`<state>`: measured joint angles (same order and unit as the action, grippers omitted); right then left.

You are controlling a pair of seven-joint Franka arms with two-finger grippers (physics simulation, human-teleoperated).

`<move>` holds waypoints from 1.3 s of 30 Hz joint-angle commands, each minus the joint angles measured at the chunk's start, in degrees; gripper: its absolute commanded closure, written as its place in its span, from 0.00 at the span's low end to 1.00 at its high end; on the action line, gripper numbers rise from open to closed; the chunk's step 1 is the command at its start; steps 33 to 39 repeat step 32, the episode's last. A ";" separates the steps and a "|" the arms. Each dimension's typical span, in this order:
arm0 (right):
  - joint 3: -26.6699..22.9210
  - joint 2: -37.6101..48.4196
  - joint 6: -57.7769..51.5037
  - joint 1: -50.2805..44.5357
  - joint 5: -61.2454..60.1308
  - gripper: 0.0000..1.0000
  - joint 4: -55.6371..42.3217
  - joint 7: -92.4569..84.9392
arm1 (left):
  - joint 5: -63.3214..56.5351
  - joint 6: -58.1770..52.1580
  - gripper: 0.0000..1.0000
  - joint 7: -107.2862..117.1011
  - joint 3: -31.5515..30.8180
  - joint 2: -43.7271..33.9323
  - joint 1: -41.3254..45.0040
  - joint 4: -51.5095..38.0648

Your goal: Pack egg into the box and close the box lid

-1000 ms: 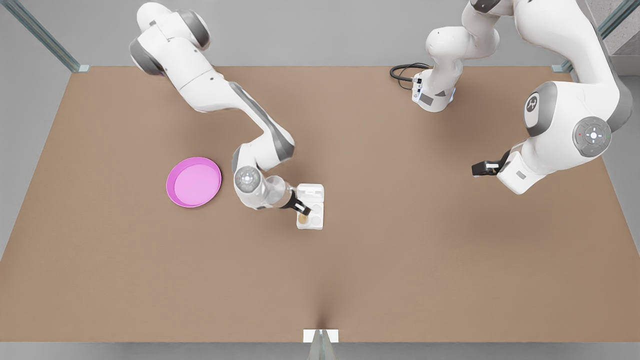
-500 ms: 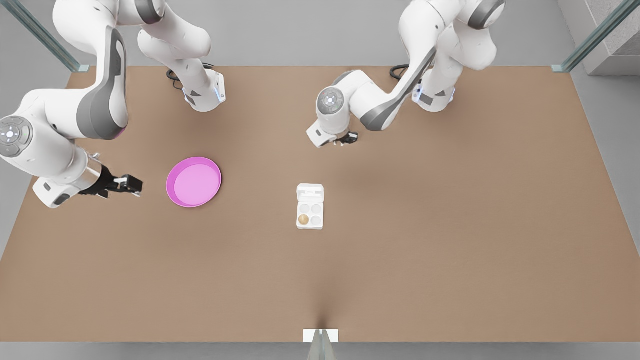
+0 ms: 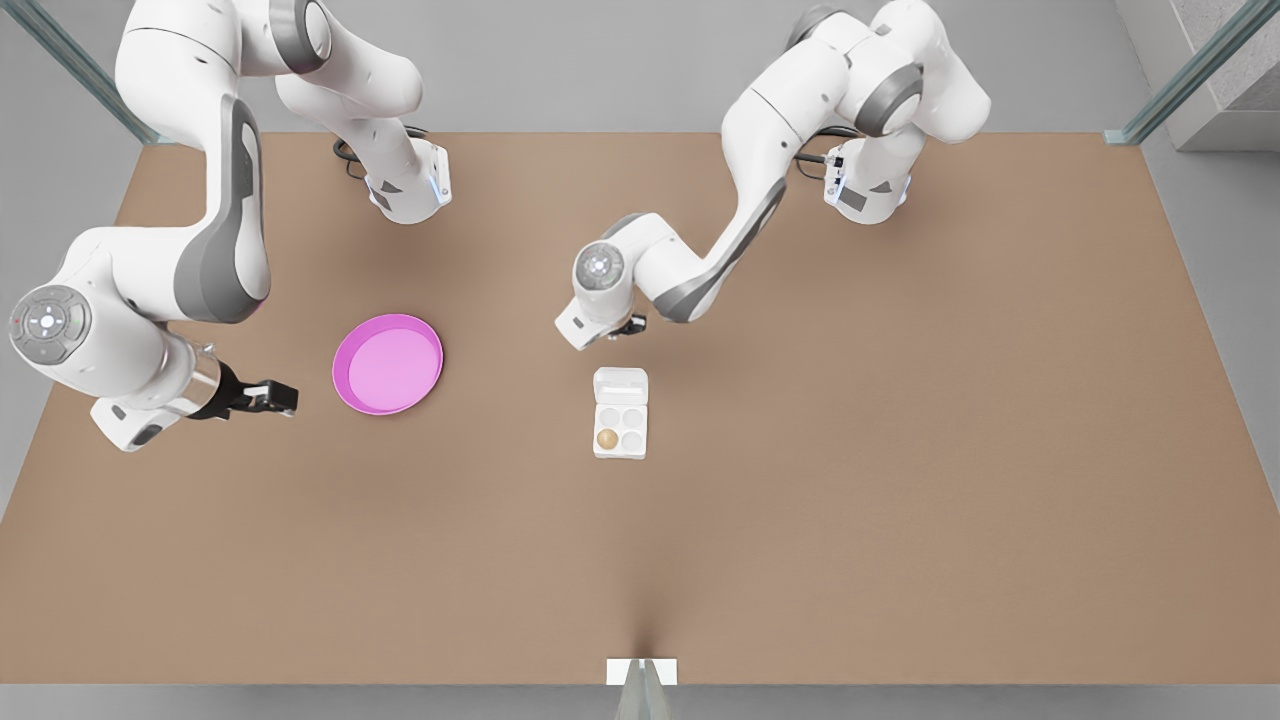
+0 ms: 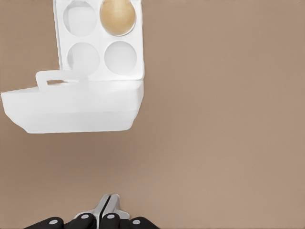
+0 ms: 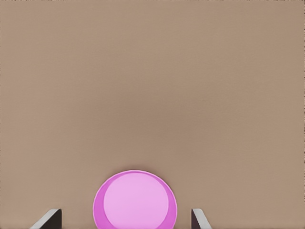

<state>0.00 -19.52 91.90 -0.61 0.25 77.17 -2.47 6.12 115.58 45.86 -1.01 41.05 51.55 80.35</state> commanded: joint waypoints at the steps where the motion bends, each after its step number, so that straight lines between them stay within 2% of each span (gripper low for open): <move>1: 0.00 0.00 0.03 -0.01 -0.08 0.00 0.00 -0.07 | -0.06 0.00 0.79 -0.51 0.13 0.25 -0.04 -0.45; 13: 0.00 -0.79 1.08 -0.01 0.01 0.00 0.00 -0.07 | 0.12 -0.09 0.79 -1.48 2.06 8.25 -1.62 -11.96; 18: 0.00 -1.14 1.17 -0.01 0.01 0.00 -0.09 0.01 | 0.21 -0.53 0.79 -0.77 2.15 12.65 -2.68 -19.88; 19: 0.00 -1.14 1.17 -0.01 0.01 0.00 0.00 0.01 | 0.21 -1.93 0.79 -0.60 2.15 13.00 -3.73 -22.43; 20: 0.00 -1.14 1.17 -0.01 0.01 0.00 0.00 0.01 | 0.47 -8.43 0.79 -0.77 2.32 12.30 -5.57 -27.61; 21: 0.00 -1.14 1.61 -0.01 0.01 0.00 0.00 0.01 | 0.73 -15.29 0.00 -1.04 2.06 7.38 -10.15 -30.51; 23: 0.00 -1.14 1.61 -0.01 0.10 0.00 -0.09 0.01 | 0.47 -20.39 0.00 -1.39 2.67 1.58 -16.38 -30.08; 25: -0.08 -1.23 1.70 0.52 0.01 0.00 -0.70 0.01 | 0.03 -32.77 0.00 -17.81 3.46 -4.40 -26.05 -29.99; 27: -0.08 -1.14 1.70 1.13 0.01 0.00 -0.97 0.01 | 1.00 -38.14 0.00 -31.09 14.54 -7.74 -27.29 -27.44; 28: -0.08 -1.23 1.70 1.13 0.01 0.00 -0.97 -0.07 | 1.17 -38.06 0.00 -34.68 14.46 -10.72 -31.66 -25.25; 29: -0.08 -1.23 1.70 1.13 0.01 0.00 -0.97 -0.07 | -0.14 -36.57 0.00 -37.16 10.43 -14.94 -36.59 -19.81; 30: -0.08 -1.23 1.70 1.13 0.01 0.00 -0.97 -0.07 | -9.63 -32.87 0.00 -37.07 -1.53 -22.50 -44.68 -10.23; 31: -0.08 -1.23 1.70 1.13 0.01 0.00 -0.97 -0.07 | -9.73 -30.94 0.00 -37.16 -3.83 -27.86 -47.68 -3.71; 32: -0.08 -1.23 1.70 1.13 0.01 0.00 -0.88 -0.07 | -9.73 -31.64 0.00 -36.55 -3.83 -30.15 -47.59 -2.39; 39: -0.08 -1.23 1.70 1.13 0.01 0.00 -0.88 -0.07 | -9.73 -31.64 0.00 -36.55 -3.83 -30.15 -47.59 -2.39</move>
